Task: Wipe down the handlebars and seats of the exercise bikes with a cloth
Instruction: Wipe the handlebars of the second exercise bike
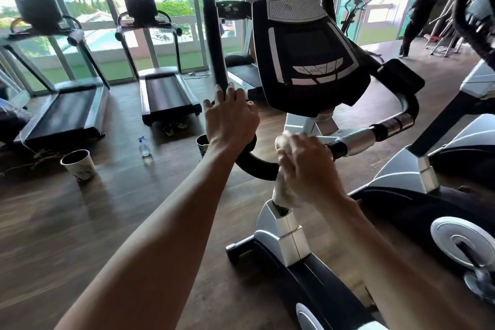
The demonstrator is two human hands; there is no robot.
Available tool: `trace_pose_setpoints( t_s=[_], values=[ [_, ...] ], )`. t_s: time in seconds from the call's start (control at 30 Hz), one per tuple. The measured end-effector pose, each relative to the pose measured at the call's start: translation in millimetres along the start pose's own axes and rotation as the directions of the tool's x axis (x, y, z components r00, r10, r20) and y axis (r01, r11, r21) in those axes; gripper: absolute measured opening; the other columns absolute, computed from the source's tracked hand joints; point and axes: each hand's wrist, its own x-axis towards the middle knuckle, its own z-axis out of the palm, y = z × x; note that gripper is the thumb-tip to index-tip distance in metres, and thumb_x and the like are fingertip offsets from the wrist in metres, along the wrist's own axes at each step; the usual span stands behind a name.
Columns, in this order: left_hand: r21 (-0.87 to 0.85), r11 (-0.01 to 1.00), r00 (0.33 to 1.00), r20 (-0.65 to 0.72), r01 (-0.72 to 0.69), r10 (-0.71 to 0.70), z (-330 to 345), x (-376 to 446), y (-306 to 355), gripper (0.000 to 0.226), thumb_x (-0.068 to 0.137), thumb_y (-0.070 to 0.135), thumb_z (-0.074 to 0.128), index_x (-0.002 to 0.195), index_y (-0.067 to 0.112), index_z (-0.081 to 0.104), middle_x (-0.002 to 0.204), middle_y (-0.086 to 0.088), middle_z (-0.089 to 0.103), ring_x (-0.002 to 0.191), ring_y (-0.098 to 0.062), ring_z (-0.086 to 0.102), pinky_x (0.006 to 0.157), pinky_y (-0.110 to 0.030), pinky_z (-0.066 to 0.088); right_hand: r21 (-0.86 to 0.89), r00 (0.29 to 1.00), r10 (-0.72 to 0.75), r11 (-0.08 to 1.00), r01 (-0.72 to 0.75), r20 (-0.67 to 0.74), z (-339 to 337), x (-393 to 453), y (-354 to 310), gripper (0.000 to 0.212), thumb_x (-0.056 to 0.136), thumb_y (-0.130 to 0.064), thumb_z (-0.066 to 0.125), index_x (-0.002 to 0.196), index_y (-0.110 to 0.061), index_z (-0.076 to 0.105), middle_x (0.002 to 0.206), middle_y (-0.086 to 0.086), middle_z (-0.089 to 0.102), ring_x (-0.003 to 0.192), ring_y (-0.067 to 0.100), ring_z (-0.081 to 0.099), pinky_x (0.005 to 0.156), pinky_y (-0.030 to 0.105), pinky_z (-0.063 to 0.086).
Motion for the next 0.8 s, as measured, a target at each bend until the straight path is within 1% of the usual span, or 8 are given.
trace_pose_setpoints(
  t_s=[0.07,0.13,0.27,0.37,0.43,0.53,0.67,0.8],
  values=[
    [0.010,1.000,1.000,0.010,0.002,-0.002,1,1,0,0.042,0.102,0.033,0.038,0.131,0.009,0.057,0.150,-0.008,0.048,0.145,-0.031,0.036,0.108,-0.052,0.033,-0.110,0.999,0.010,0.994,-0.005,0.044,10,-1,-23,0.052,0.100,-0.047,0.032,0.120,-0.011,0.064,0.114,0.010,0.065,0.110,0.030,0.057,0.099,0.045,0.046],
    [0.013,1.000,1.000,0.006,0.001,-0.001,1,1,-1,0.042,0.102,0.033,0.038,0.131,0.009,0.057,0.150,-0.008,0.049,0.144,-0.031,0.037,0.107,-0.052,0.034,-0.133,0.999,-0.048,0.990,0.049,0.013,18,-5,-45,0.053,0.101,-0.050,0.028,0.107,-0.013,0.066,0.105,0.010,0.067,0.098,0.031,0.062,0.089,0.046,0.050],
    [0.006,1.000,0.999,0.015,-0.029,0.029,0,0,-4,0.041,0.101,0.032,0.039,0.131,0.008,0.055,0.152,-0.008,0.047,0.144,-0.032,0.036,0.107,-0.054,0.037,-0.060,0.980,-0.200,0.978,0.199,-0.006,13,-7,-18,0.036,0.101,-0.042,0.039,0.110,-0.016,0.063,0.103,0.006,0.067,0.095,0.028,0.064,0.082,0.043,0.055],
    [0.000,0.999,0.999,0.033,-0.032,0.032,-3,0,-4,0.042,0.102,0.032,0.038,0.133,0.008,0.053,0.153,-0.009,0.045,0.144,-0.032,0.036,0.109,-0.054,0.035,-0.014,0.994,-0.102,0.995,0.101,-0.029,6,1,11,0.041,0.101,-0.042,0.036,0.116,-0.017,0.065,0.108,0.003,0.067,0.101,0.025,0.063,0.086,0.040,0.053],
    [0.023,0.999,0.999,0.039,-0.026,0.025,-3,-2,-2,0.043,0.103,0.032,0.037,0.135,0.008,0.052,0.153,-0.009,0.045,0.145,-0.032,0.035,0.110,-0.052,0.033,-0.006,0.998,-0.024,1.000,0.023,-0.059,10,3,5,0.043,0.100,-0.042,0.034,0.114,-0.017,0.067,0.108,0.003,0.067,0.102,0.024,0.061,0.090,0.040,0.050],
    [0.057,0.998,0.999,0.031,-0.023,0.022,-2,-3,-1,0.044,0.103,0.032,0.036,0.136,0.007,0.052,0.152,-0.011,0.046,0.145,-0.033,0.035,0.109,-0.052,0.032,-0.029,0.998,-0.039,0.999,0.038,-0.041,19,-8,-22,0.039,0.099,-0.040,0.037,0.109,-0.017,0.066,0.104,0.004,0.066,0.101,0.027,0.059,0.094,0.045,0.048],
    [0.045,0.999,0.999,0.037,-0.026,0.024,-3,-3,-1,0.045,0.103,0.032,0.036,0.137,0.007,0.052,0.153,-0.011,0.046,0.146,-0.033,0.034,0.111,-0.052,0.033,0.000,0.987,-0.160,0.987,0.160,0.002,15,-9,-10,0.036,0.100,-0.041,0.038,0.109,-0.017,0.064,0.100,0.005,0.065,0.097,0.028,0.060,0.086,0.044,0.052],
    [0.025,1.000,0.999,0.044,-0.015,0.014,-3,-4,0,0.047,0.103,0.035,0.037,0.139,0.008,0.051,0.156,-0.009,0.043,0.149,-0.032,0.031,0.113,-0.051,0.030,-0.068,0.999,-0.007,0.998,0.009,0.040,10,15,-13,0.042,0.098,-0.041,0.030,0.098,-0.016,0.064,0.094,0.005,0.065,0.092,0.027,0.062,0.077,0.038,0.051]
  ],
)
